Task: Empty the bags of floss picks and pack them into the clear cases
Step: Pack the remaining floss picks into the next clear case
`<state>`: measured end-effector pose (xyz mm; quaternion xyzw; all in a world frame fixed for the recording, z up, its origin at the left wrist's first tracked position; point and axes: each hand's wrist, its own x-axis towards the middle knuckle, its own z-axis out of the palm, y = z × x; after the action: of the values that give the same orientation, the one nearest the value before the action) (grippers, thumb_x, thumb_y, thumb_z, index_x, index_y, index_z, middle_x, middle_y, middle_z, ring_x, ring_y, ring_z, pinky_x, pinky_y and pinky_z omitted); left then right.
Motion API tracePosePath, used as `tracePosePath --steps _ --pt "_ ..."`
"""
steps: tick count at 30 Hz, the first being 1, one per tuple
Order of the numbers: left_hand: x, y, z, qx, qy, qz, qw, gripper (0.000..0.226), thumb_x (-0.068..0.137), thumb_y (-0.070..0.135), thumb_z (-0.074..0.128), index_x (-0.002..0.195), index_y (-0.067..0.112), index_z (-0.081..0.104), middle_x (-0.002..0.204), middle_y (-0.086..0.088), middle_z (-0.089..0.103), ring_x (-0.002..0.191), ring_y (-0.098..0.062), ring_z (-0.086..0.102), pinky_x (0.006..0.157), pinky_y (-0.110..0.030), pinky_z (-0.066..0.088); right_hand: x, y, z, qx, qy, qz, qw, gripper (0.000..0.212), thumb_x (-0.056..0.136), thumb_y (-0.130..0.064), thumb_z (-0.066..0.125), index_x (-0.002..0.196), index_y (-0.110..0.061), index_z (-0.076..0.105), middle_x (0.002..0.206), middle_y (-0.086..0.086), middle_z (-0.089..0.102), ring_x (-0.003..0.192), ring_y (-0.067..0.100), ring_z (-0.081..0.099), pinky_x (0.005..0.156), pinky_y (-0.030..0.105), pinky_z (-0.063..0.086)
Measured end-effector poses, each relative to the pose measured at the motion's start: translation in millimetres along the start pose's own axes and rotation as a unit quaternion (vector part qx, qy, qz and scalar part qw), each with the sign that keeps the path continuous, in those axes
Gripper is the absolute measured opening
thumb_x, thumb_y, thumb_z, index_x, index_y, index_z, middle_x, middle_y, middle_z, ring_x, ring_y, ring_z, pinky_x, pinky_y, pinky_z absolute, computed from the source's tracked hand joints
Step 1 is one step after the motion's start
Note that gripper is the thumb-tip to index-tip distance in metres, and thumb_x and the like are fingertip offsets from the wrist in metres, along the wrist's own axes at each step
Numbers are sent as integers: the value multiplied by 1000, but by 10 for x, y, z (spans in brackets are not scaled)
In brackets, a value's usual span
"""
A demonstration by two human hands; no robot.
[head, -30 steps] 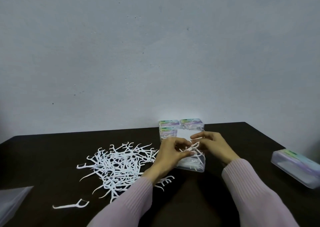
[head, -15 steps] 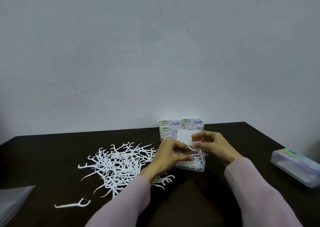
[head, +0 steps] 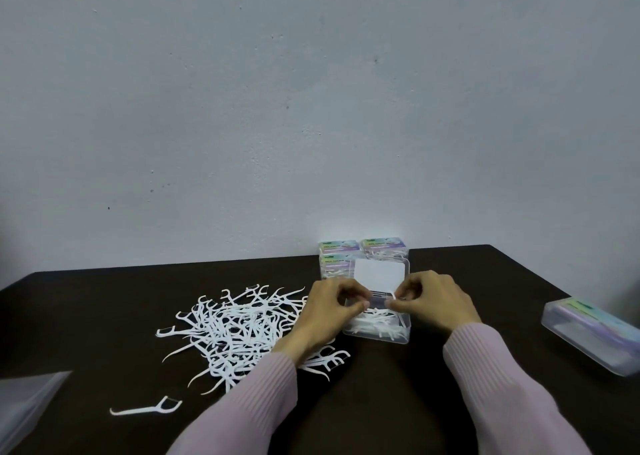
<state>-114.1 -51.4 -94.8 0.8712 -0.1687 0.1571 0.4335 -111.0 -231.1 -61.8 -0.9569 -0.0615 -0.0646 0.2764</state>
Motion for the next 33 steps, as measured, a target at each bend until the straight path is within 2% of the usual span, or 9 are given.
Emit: tracePosePath --steps 3,7,11,15,18,22,26,29,33 --pt "-14 -5 8 -24 -2 -1 1000 15 80 11 72 92 21 72 85 10 71 81 2 64 72 -11 48 -35 -80 13 -80 41 -12 996 21 77 -44 70 88 -27 63 88 -10 64 83 8 59 71 24 42" --pt "-17 -22 25 -26 3 2 1000 16 79 10 72 92 21 73 87 9 72 83 0 65 76 -14 50 -35 -158 95 -75 65 -33 995 7 84 -35 63 82 -30 60 83 -13 61 89 9 59 93 33 36" --pt "-24 -18 37 -16 4 9 1000 19 79 8 71 95 19 73 88 9 72 84 1 64 76 -10 48 -51 -201 170 -61 41 -39 997 6 87 -32 60 91 -28 62 89 -11 63 92 10 58 88 32 28" --pt "-24 -30 46 -3 7 18 1000 17 82 12 71 97 18 73 91 9 72 86 1 62 74 -8 43 -43 -202 159 -77 15 -66 995 15 87 -20 58 101 -24 58 99 -3 66 94 14 60 97 33 41" --pt "-24 -25 43 -41 13 2 999 14 84 13 69 97 17 73 91 7 72 86 -2 64 77 -13 49 -30 -186 137 -47 -14 -82 995 15 87 -15 60 99 -23 62 97 -1 67 92 13 62 96 36 46" --pt "-27 -26 -2 -123 11 -33 992 15 87 11 65 99 13 73 93 2 72 87 -3 66 75 -15 50 -30 -157 47 66 -71 -91 991 16 84 -11 65 88 -26 65 91 -1 68 87 8 64 85 31 55" --pt "-39 -42 -129 -195 -27 -63 978 26 82 -2 65 103 14 70 102 0 70 94 -8 65 78 -16 51 -16 -92 -58 29 -102 -99 989 21 77 -12 66 81 -32 66 83 -12 69 82 3 64 93 36 50" --pt "-52 -84 -198 -154 -72 -70 983 34 80 0 68 109 17 67 110 6 67 104 -3 59 88 -13 47 -18 -79 -55 8 -147 -93 985 27 77 -6 67 76 -33 63 83 -9 68 81 3 64 94 34 49" --pt "-51 -107 -176 -129 -76 -66 986 32 80 7 70 107 25 67 112 13 65 107 5 55 89 -9 43 4 -58 -55 6 -131 -108 985 33 78 1 65 73 -32 63 85 -6 68 80 4 63 82 21 52"
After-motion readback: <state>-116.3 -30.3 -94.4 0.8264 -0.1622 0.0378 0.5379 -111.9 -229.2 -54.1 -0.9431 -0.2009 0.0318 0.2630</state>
